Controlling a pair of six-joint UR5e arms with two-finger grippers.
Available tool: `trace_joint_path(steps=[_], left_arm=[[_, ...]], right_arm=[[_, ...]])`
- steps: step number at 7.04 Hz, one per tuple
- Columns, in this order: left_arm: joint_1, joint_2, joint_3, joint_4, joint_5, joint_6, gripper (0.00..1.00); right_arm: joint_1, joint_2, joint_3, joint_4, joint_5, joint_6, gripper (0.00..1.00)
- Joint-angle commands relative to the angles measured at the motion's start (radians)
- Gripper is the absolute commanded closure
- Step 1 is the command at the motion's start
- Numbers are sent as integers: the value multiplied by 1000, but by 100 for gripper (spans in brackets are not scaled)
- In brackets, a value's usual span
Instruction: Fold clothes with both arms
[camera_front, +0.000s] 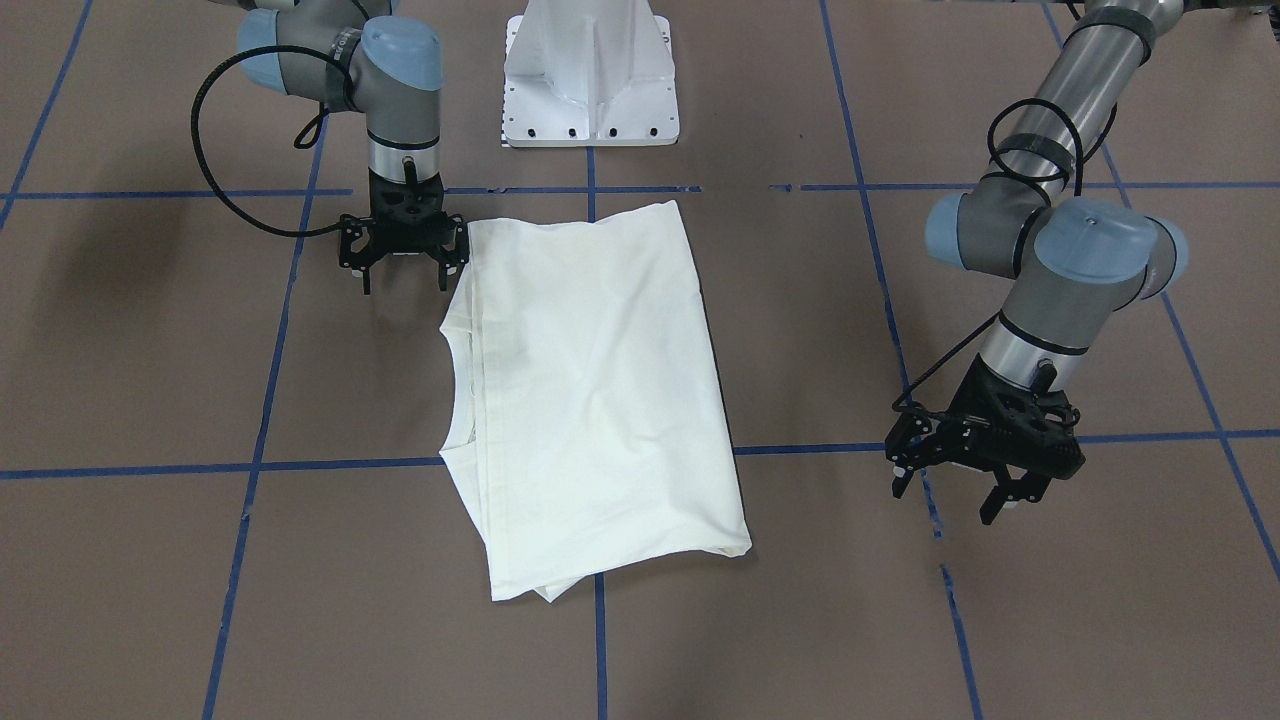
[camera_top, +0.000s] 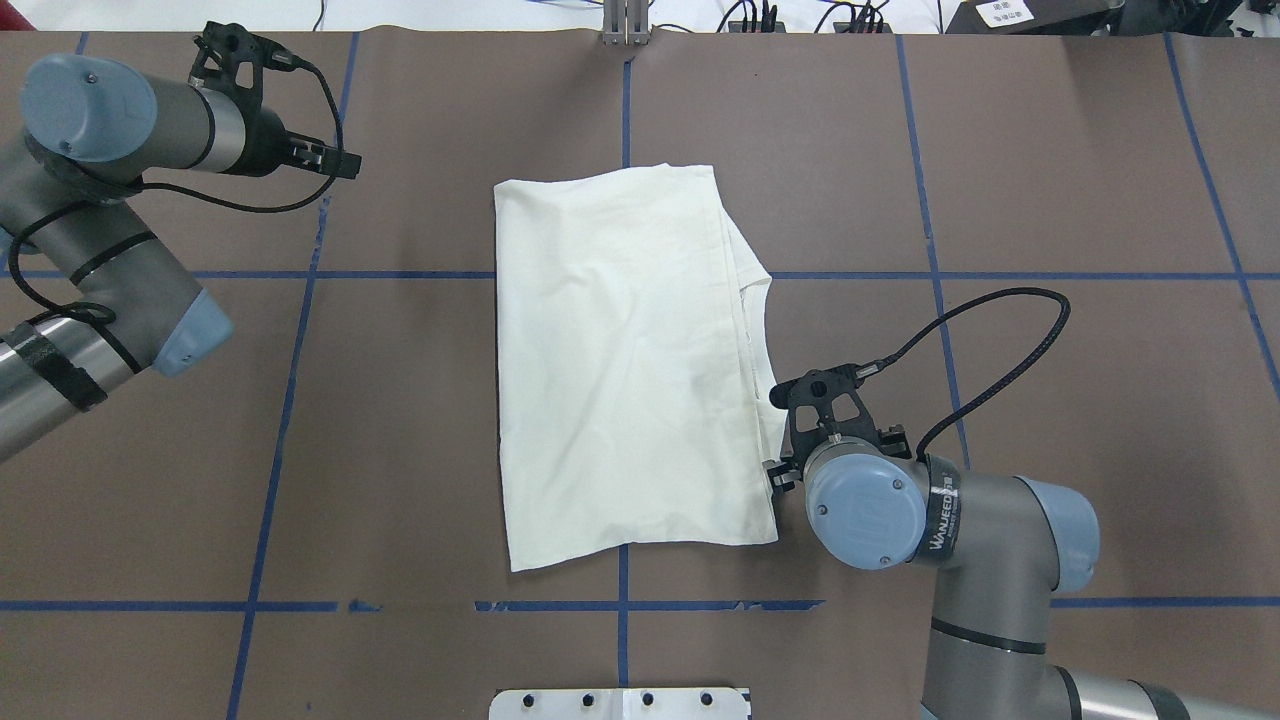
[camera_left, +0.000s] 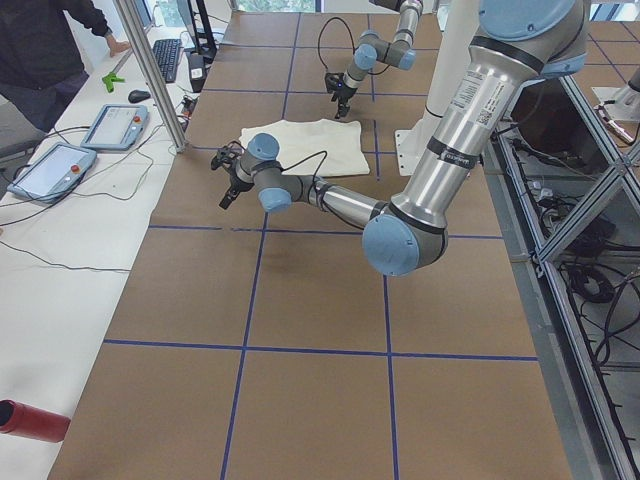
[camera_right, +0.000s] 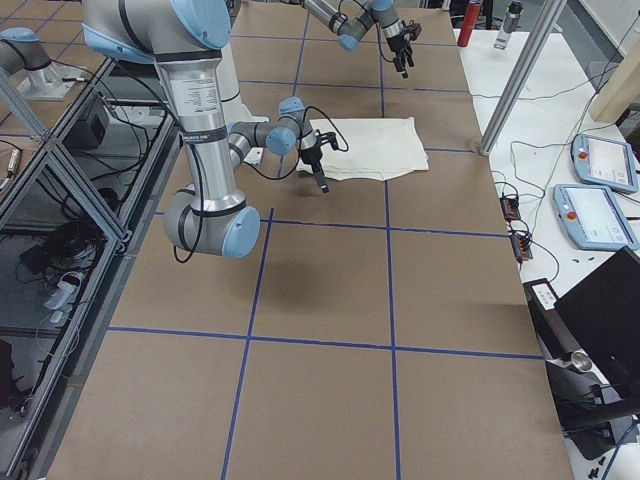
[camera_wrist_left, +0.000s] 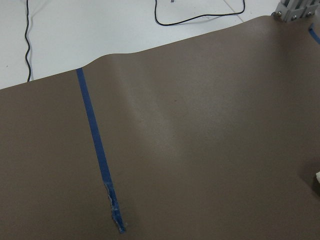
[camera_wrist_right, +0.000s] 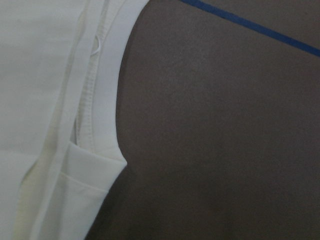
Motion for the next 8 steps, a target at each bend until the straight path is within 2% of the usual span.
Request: trace_joint_path(steps=[1,2,3,5,6,7,8], left_arm=[[5,0,-32,3,-3,-75,0],[33,9,-95,11,-52,-229,0],[142,80,-219,11,-28,-419,0],[320,199,-455,17,87,-686,0],[425,237,-526,17,172,-818,0],[525,253,-569,18,263,-932,0],[576,253,-583,40,320,-1015,0]], right_arm=[[69,74,34,10,95,49,0],[75,68,99,22,115,134,0],[75,48,127,130,145,229,0],[75,-99,154,433,146,408,0],[75,-162,170,511,120,534,0],[75,-173,183,512,92,576,0],[74,-170,180,512,90,598,0]])
